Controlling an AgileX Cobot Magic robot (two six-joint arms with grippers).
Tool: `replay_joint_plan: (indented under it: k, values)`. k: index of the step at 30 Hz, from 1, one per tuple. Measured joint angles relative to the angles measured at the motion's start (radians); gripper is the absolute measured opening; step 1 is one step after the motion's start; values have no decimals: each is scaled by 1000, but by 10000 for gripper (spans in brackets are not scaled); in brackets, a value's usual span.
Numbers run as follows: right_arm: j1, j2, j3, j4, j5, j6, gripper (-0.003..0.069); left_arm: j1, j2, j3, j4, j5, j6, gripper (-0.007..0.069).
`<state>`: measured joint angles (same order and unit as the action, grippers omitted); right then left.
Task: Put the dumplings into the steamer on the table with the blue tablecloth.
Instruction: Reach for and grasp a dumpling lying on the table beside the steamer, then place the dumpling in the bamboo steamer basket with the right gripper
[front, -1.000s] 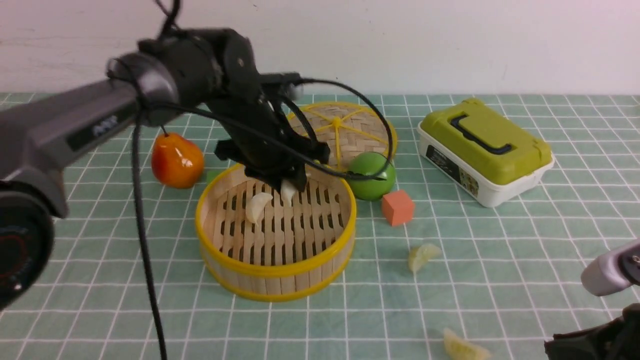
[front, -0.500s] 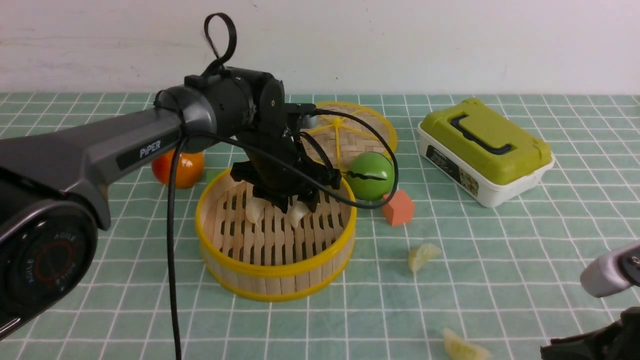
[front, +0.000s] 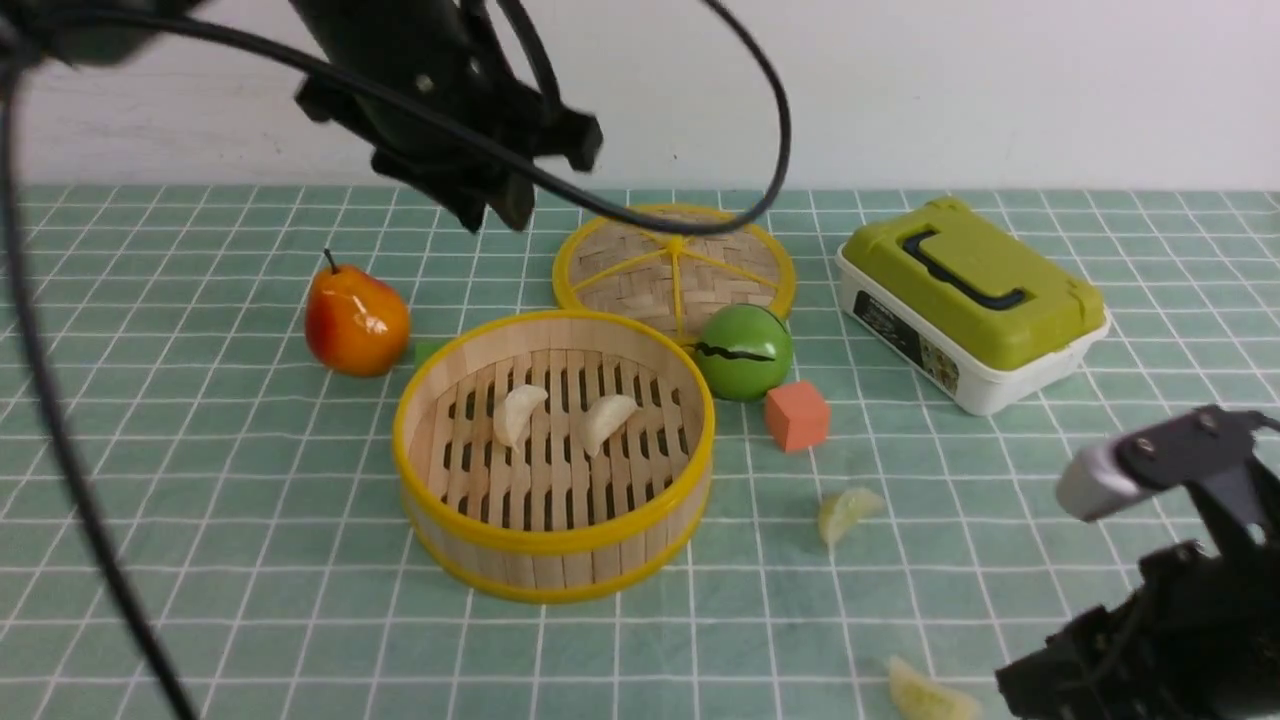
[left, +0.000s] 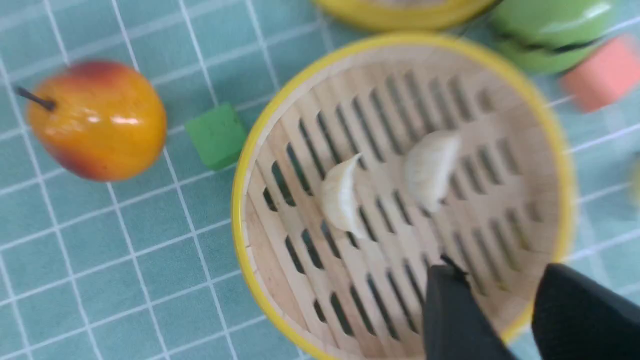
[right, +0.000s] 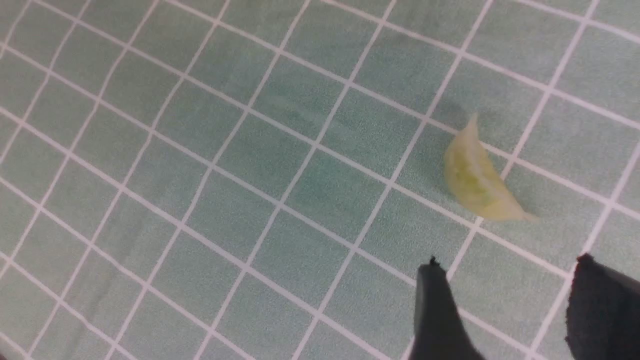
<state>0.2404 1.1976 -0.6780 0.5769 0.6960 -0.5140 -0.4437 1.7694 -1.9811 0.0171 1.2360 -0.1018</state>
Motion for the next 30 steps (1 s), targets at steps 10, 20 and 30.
replay_joint_plan:
  k: [10,20,30]
  values:
    - [184,403,-193,-260,-62,0,388,0,-513,459,-40,-37,22,3]
    - [219,517,-248,-445,-17,215,204,0,-938,921,184,-114,-176,-1]
    - [267,527,-623,-68,125,223,207,0,-1334,1480,308,-306,-397,4]
